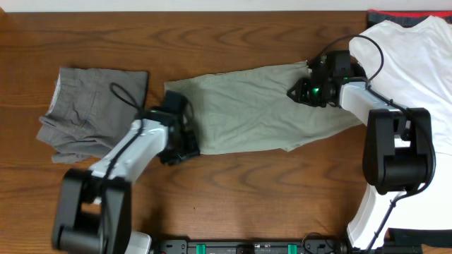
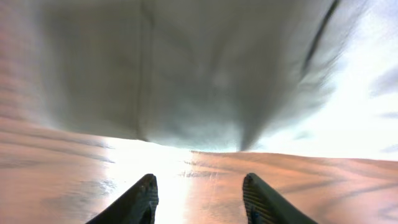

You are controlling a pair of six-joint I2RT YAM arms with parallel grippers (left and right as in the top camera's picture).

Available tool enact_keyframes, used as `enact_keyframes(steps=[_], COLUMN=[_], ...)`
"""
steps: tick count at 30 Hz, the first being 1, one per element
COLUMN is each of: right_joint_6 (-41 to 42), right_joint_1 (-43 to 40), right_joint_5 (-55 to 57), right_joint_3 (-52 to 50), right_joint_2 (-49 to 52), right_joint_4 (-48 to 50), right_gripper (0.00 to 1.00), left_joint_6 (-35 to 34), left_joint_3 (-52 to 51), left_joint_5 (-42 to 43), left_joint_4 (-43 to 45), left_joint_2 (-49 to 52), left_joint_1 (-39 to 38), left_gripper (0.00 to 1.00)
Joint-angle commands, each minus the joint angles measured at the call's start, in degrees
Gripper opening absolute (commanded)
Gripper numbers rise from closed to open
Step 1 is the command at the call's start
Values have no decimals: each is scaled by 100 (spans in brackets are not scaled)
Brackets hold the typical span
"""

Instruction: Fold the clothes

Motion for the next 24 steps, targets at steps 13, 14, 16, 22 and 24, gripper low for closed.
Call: enact_keyframes(steps=[13, 14, 16, 22, 24], right_joint_6=[-649, -651, -651, -826, -824], right_joint_1=[85, 122, 205, 660, 883], right_joint_5=[146, 101, -68, -164, -138], right_joint_3=[-317, -317, -317, -328, -330], right_joint_2=[-2039, -2081, -2096, -2028, -1950], right_joint_4=[-529, -584, -697, -1056, -1056], right_gripper=[44, 44, 44, 43, 40], left_joint_6=[1805, 1930, 2024, 2194, 2264], left_joint_3=[179, 179, 179, 179, 179], left_joint_5=[2031, 2168, 2179, 2223, 2424], left_joint_4=[977, 1067, 1196, 1727, 1939], left_joint_2=[334, 501, 791, 1283, 1425], left_joint_1=[2015, 2070, 2164, 2227, 2221], left_gripper=[75, 75, 75, 80, 80])
